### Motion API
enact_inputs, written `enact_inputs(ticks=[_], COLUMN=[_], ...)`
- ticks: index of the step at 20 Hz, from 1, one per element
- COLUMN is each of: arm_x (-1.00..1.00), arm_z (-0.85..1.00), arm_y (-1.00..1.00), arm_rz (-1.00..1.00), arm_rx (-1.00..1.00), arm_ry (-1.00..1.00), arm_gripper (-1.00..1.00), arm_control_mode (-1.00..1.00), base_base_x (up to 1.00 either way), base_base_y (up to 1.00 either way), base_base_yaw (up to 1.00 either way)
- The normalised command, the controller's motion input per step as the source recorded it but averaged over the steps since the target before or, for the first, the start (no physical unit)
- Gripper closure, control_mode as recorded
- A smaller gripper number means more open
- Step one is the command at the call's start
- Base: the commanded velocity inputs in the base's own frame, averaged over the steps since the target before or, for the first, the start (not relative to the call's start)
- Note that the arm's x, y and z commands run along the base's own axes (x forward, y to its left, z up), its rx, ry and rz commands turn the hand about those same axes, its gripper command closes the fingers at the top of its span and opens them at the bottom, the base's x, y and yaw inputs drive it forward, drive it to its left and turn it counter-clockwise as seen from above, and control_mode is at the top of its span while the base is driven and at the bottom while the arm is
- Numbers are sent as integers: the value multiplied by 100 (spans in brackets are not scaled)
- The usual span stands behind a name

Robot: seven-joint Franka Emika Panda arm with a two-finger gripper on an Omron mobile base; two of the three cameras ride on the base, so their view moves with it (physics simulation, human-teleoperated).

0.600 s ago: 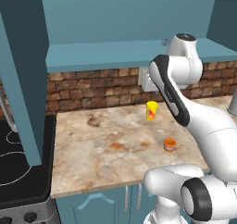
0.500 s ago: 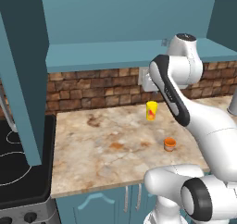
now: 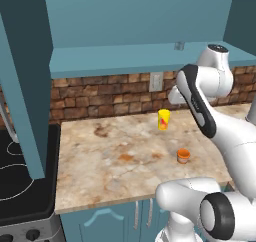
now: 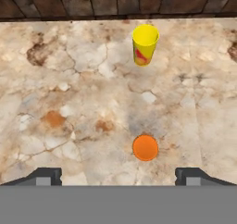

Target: Pick the jam and honey bottle from the counter and place them in the cabinets closest to them.

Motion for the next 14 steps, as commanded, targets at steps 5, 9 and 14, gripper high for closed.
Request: enact_inputs(ticks=[5,9,14], arm_x=[0,0,3], arm_z=[-12,-16,-50], arm_y=[-19,0,0], arm_rz=[0,0,0], arm_rx=[1,0,0], arm_ry=[0,0,7], arm_gripper=[-100,-100,-100], arm_control_mode=[-100,-100,-100], base_base_x=[0,0,0], base_base_y=[0,0,0], base_base_yaw=[0,0,0])
